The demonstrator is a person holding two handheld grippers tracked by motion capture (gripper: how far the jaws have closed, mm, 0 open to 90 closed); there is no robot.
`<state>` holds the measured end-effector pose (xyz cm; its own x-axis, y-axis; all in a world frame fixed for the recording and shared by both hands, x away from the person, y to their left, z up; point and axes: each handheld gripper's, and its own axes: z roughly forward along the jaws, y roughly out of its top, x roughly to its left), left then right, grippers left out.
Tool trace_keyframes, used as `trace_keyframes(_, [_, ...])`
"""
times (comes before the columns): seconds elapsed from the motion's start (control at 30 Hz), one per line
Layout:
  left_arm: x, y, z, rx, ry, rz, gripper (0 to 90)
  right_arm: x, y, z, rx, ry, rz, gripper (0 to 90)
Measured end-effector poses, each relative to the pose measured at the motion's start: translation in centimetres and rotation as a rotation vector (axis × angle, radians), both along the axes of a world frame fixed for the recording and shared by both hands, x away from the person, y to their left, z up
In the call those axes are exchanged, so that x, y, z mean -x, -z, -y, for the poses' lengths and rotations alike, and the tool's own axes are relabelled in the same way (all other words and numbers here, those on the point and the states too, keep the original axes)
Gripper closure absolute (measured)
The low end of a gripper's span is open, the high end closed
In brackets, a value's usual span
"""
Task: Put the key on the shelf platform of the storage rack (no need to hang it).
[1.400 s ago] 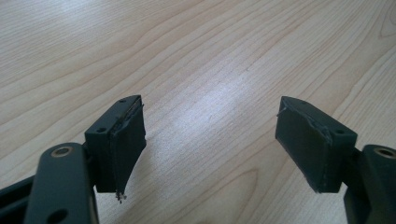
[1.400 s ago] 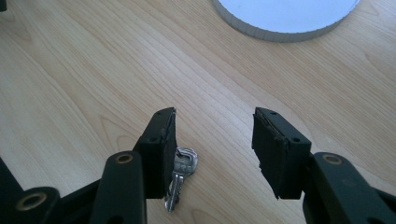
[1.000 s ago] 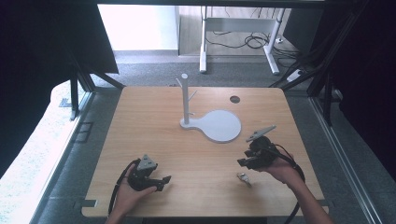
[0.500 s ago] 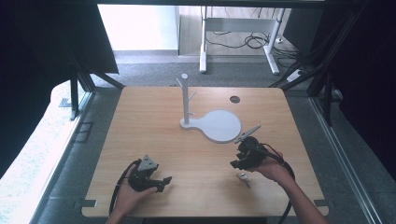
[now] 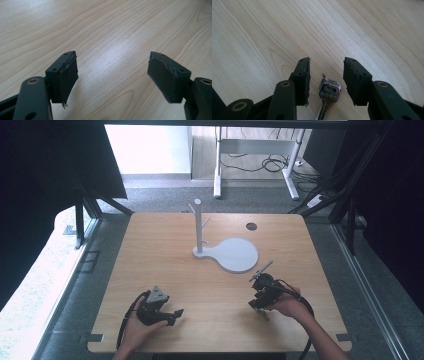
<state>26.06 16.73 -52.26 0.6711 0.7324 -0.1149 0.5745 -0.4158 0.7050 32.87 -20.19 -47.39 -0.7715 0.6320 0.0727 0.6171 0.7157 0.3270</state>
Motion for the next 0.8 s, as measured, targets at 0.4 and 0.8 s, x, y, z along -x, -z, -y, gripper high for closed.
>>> trace_keyframes(0.4, [-0.1,0.1,-0.1,-0.004,-0.008,-0.008,24.4,-0.8,1.6,0.3,0.04,0.008,-0.043,67.5])
trace_keyframes(0.8, [-0.1,0.2,-0.1,-0.009,-0.005,-0.007,24.3,-1.1,2.3,-0.1,0.05,-0.002,-0.089,77.4])
